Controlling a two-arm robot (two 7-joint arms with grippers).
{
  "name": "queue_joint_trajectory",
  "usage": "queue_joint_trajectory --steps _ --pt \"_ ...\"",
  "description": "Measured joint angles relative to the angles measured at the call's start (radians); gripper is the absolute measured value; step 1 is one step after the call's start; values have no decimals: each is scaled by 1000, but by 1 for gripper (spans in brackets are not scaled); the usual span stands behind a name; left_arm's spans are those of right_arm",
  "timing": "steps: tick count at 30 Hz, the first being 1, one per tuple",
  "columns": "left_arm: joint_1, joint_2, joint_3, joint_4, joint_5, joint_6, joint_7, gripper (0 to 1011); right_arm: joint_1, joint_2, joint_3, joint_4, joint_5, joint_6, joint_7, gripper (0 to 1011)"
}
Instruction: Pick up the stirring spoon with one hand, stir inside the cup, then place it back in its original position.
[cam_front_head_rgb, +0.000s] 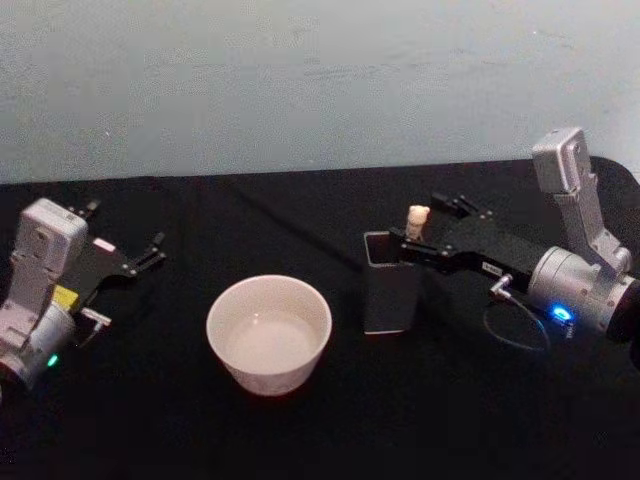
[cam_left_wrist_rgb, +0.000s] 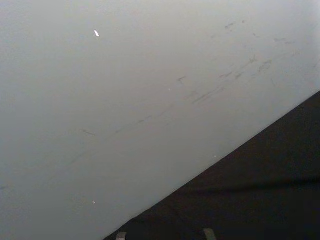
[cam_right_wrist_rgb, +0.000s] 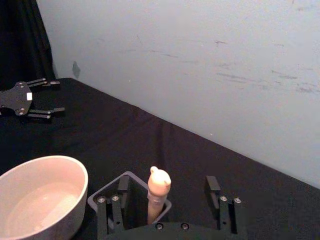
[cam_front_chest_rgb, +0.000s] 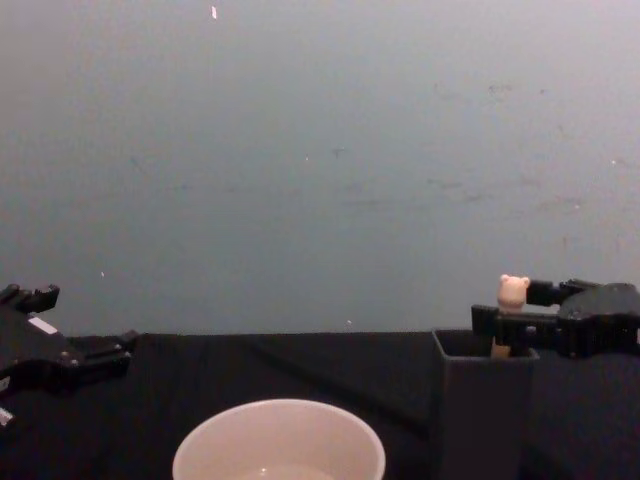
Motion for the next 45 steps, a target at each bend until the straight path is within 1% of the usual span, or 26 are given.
queue_joint_trajectory --steps 3,4,5,6,8,9,11,14,16,18,19,21,22,26,45 --pt "0 0 0 0 0 0 0 1001 0 0 0 0 0 0 0 916" --pt "0 0 0 0 0 0 0 1001 0 0 0 0 0 0 0 870" --pt "0 0 0 0 0 0 0 1001 0 0 0 0 0 0 0 860" --pt "0 0 0 0 0 0 0 1001 -1 0 0 0 0 -1 -1 821" --pt "0 0 0 0 0 0 0 1001 -1 0 0 -1 0 -1 -1 786" --pt "0 0 0 0 0 0 0 1001 -1 0 0 -1 0 -1 -1 733" --pt "0 0 0 0 0 0 0 1001 -1 0 0 -1 0 -1 -1 691" --pt "0 0 0 0 0 0 0 1002 -1 0 0 -1 0 -1 -1 592" --pt "0 0 0 0 0 0 0 1001 -1 0 0 -1 0 -1 -1 509" --pt "0 0 0 0 0 0 0 1001 -1 0 0 -1 0 -1 -1 476" --pt "0 0 0 0 0 0 0 1001 -1 0 0 -1 0 -1 -1 416" --pt "0 0 0 0 0 0 0 1001 -1 0 0 -1 0 -1 -1 366" --pt "0 0 0 0 0 0 0 1001 -1 0 0 -1 0 -1 -1 307" --pt "0 0 0 0 0 0 0 1001 -1 0 0 -2 0 -1 -1 236" --pt "0 0 0 0 0 0 0 1001 -1 1 0 -3 2 2 -1 227"
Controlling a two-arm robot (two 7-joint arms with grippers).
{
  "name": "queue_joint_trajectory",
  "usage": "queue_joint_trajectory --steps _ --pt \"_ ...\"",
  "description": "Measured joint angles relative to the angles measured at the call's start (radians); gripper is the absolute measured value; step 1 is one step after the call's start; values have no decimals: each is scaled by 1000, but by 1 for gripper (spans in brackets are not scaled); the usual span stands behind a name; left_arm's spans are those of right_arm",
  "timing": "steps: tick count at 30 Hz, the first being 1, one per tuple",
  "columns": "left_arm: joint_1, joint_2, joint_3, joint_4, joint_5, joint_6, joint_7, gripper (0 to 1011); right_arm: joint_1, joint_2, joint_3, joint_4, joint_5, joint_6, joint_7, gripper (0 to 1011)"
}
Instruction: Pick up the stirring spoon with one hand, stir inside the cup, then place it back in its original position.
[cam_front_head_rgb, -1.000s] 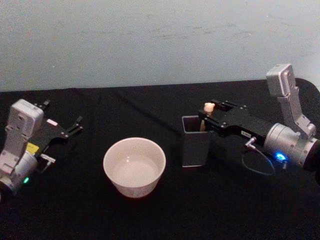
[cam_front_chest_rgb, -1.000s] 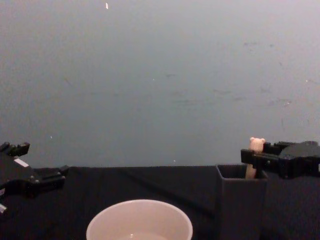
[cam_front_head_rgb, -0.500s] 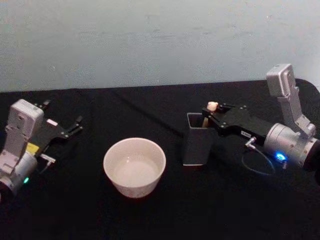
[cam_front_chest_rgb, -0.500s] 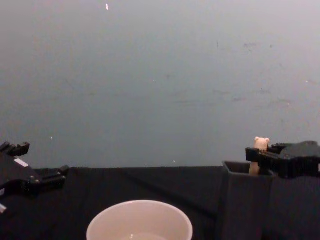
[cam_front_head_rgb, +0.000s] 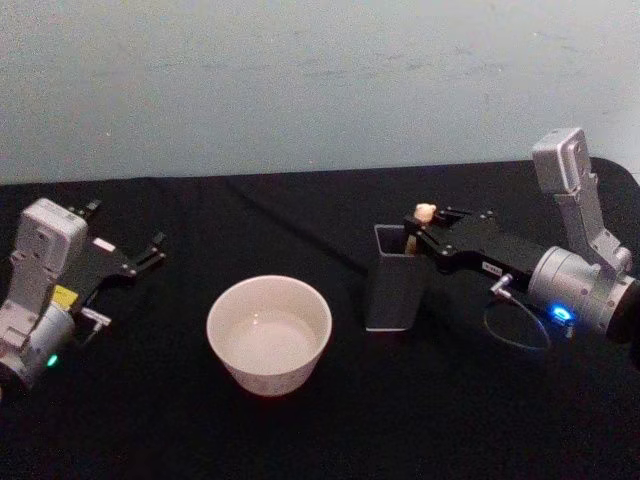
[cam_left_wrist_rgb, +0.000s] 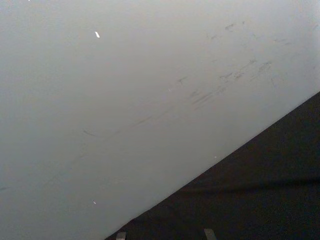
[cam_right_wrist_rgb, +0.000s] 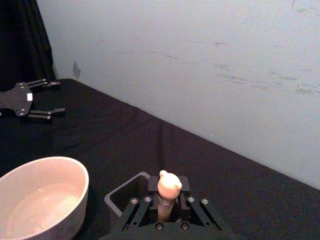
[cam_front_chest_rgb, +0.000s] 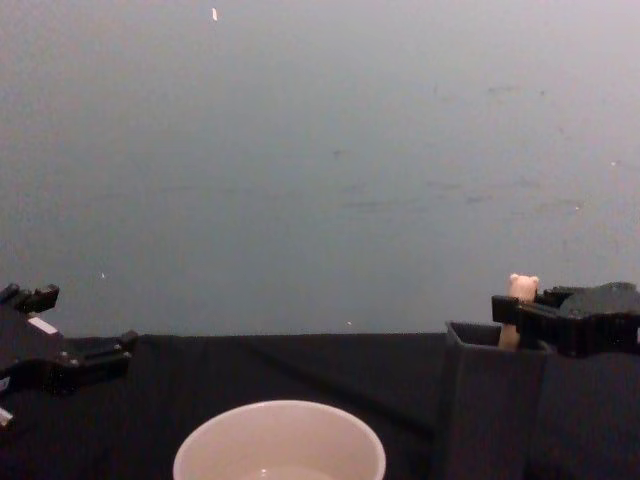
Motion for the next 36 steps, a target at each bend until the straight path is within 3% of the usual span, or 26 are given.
queue_joint_trajectory --steps 15,36 --pt "0 0 0 0 0 0 0 1001 -25 38 32 -110 114 148 -24 226" --pt "0 0 0 0 0 0 0 1001 -21 53 72 -183 195 125 -97 227"
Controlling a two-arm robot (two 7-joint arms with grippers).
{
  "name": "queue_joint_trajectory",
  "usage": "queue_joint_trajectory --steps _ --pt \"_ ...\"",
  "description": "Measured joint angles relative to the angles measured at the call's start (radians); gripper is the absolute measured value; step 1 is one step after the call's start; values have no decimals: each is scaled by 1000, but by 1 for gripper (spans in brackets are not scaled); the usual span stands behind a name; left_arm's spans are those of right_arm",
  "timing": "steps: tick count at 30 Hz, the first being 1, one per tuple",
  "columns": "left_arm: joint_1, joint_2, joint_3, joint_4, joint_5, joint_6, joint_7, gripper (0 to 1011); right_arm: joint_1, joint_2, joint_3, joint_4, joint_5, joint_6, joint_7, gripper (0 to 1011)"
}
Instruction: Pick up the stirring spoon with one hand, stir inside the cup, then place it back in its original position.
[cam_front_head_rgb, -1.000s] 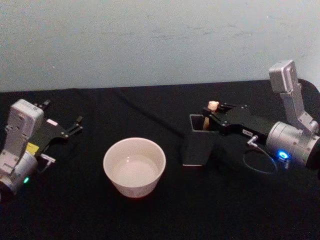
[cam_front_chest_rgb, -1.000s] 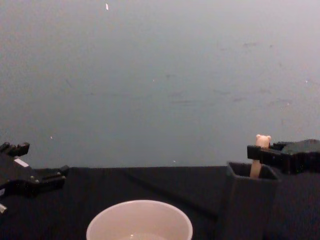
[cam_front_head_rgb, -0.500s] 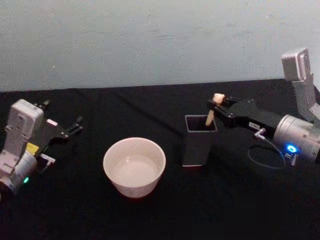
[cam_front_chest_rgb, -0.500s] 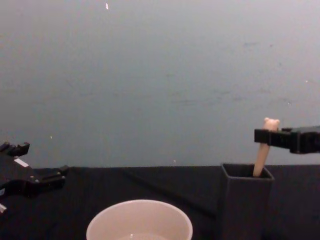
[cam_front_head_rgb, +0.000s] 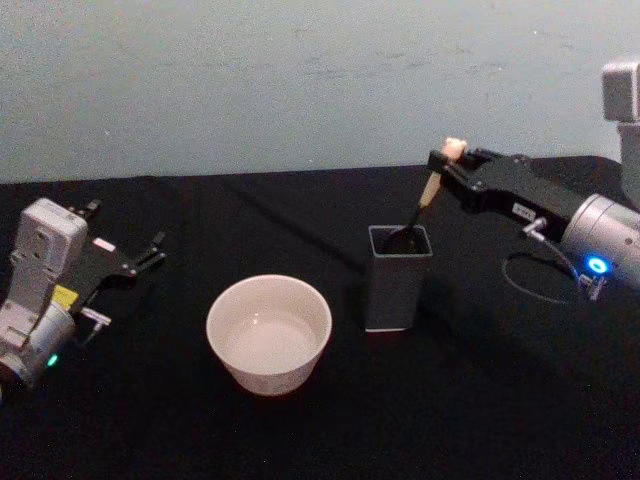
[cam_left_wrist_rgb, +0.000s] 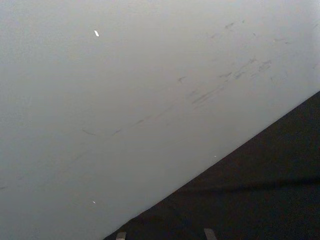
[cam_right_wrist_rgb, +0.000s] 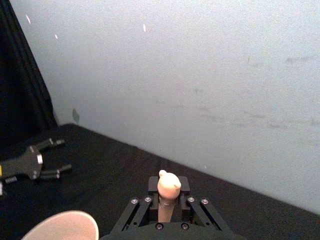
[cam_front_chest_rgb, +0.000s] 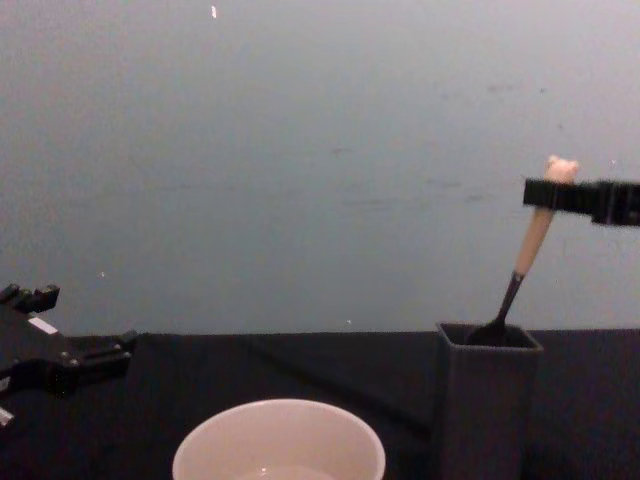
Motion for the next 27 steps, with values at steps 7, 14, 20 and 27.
queue_joint_trajectory --steps 7,14,20,27 --pt "0 0 0 0 0 0 0 1002 -4 14 20 -48 50 0 -12 227" --pt "0 0 0 0 0 0 0 1001 -7 28 30 -83 87 -1 -21 226" --pt "0 0 0 0 0 0 0 1001 -3 33 29 -105 115 -2 -32 227" --pt "0 0 0 0 0 0 0 1002 9 35 0 -122 132 0 -43 226"
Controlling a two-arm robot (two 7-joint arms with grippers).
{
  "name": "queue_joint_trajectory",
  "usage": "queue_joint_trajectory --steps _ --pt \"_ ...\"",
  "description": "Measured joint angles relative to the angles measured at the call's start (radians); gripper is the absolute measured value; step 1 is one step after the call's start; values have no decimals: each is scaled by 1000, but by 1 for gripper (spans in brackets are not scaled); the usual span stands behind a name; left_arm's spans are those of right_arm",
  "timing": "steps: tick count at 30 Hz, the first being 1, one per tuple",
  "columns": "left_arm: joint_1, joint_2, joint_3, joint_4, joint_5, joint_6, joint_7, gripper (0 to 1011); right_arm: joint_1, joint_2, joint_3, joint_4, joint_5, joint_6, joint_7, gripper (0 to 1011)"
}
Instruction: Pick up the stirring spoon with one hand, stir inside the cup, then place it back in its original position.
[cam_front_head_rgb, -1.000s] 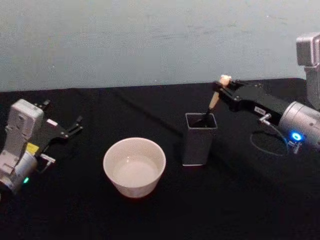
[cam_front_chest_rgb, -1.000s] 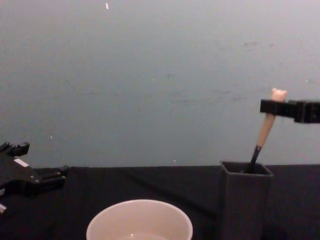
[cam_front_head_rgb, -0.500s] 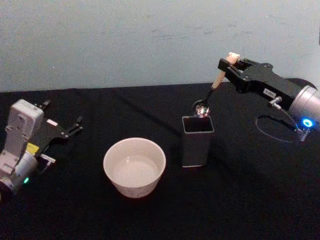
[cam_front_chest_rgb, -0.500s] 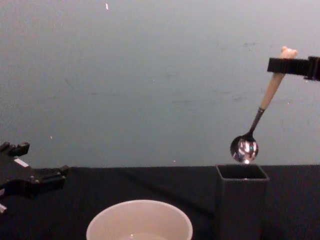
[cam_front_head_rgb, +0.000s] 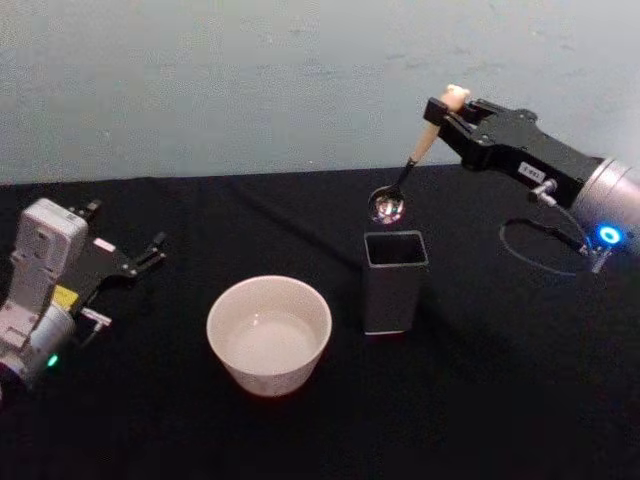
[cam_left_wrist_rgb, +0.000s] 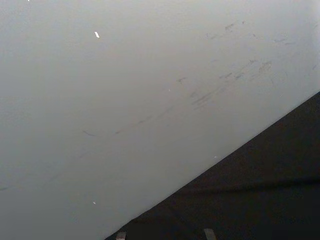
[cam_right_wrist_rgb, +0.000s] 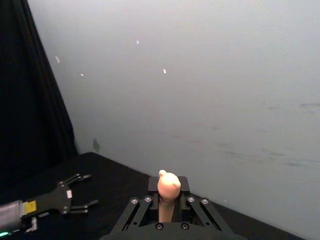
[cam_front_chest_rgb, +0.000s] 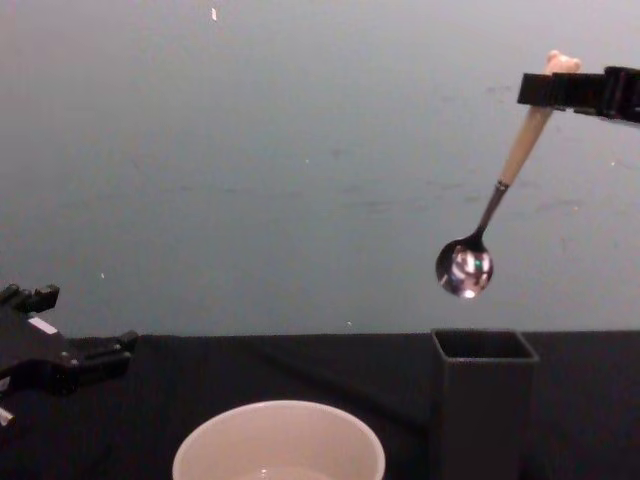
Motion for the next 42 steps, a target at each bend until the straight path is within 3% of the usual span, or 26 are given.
queue_joint_trajectory --steps 17,27,42 --pt "0 0 0 0 0 0 0 1001 13 -15 -99 -10 3 9 -11 226" --pt "0 0 0 0 0 0 0 1001 21 -31 -164 -6 -35 9 3 227" --pt "0 0 0 0 0 0 0 1001 34 -70 -222 34 -107 6 12 226"
